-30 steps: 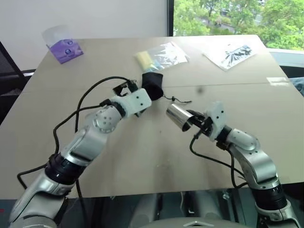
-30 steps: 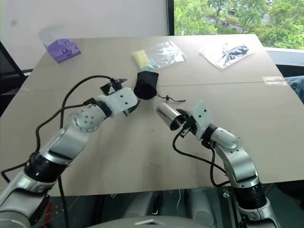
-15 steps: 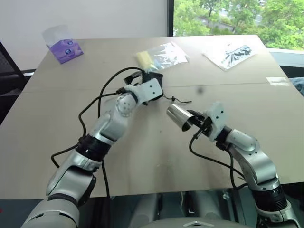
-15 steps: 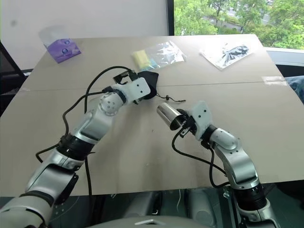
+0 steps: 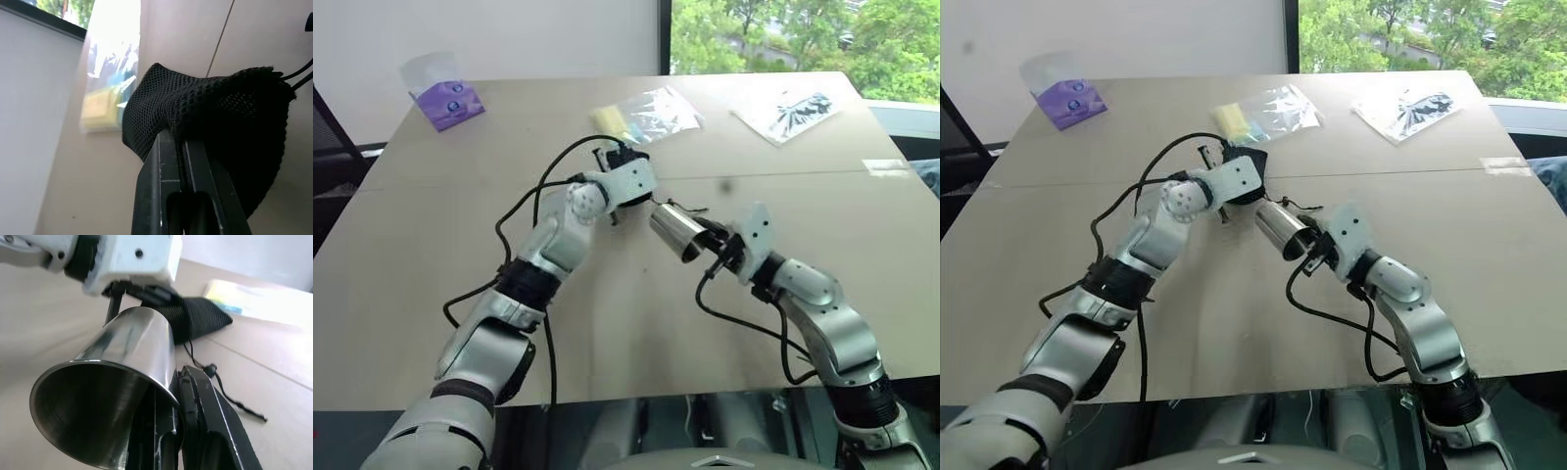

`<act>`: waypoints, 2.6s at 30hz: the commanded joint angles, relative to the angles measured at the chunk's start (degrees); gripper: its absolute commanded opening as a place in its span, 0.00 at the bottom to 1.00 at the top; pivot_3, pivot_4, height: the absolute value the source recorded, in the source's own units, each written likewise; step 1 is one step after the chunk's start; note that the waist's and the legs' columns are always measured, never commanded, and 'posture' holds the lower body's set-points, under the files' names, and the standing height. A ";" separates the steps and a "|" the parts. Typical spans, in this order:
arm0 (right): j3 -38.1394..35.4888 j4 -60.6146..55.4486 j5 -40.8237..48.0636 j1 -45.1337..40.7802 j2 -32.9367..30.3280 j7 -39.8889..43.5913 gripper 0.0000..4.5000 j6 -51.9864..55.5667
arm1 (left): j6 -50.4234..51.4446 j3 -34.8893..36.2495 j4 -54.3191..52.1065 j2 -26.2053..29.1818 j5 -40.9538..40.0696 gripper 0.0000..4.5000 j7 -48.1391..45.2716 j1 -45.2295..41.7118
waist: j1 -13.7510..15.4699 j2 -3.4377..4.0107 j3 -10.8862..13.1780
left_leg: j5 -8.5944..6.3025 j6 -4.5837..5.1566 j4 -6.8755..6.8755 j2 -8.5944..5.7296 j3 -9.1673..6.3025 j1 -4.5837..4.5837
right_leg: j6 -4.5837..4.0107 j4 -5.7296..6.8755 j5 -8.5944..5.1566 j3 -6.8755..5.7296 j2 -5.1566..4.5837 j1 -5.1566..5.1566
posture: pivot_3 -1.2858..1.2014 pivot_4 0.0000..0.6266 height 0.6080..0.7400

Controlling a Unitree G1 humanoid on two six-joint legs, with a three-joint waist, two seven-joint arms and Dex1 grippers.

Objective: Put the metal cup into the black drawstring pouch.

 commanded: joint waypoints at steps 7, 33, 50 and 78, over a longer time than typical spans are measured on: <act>2.13 7.62 -3.40 -4.64 4.66 -2.97 0.00 -4.95 | 29.74 14.95 1.95 -6.46 -18.09 0.01 -8.96 -11.39 | -0.18 -0.01 0.00 | 0.00 0.00 0.13 0.00 -0.06 -0.07 | 0.00 0.05 0.00 -0.06 0.01 -0.01 | 0.52 0.24 1.00; 4.65 39.45 -13.87 -12.88 14.62 -9.45 0.00 -23.67 | 56.93 20.93 -12.15 -7.63 -37.75 0.01 -2.14 -10.05 | -2.39 0.00 -0.01 | 0.01 -0.02 0.24 -0.01 0.06 0.08 | 0.00 0.46 0.01 0.14 -0.01 -0.06 | 0.52 0.24 1.00; -12.15 47.86 11.19 -23.75 30.23 -11.82 0.00 -18.93 | 62.15 29.34 -25.03 -9.61 -55.22 0.01 11.18 -5.91 | -2.51 0.03 -0.02 | 0.02 -0.06 0.64 0.05 0.12 0.10 | 0.00 0.93 0.01 0.24 0.03 -0.13 | 0.52 0.24 1.00; -1.78 49.18 0.95 -27.17 27.51 -5.58 0.00 -23.08 | 62.15 39.48 -24.46 -18.36 -74.53 0.01 35.53 -3.38 | -2.82 -0.02 -0.03 | 0.04 -0.10 0.67 -0.01 0.14 0.09 | 0.01 0.90 0.01 0.27 0.00 -0.13 | 0.52 0.24 1.00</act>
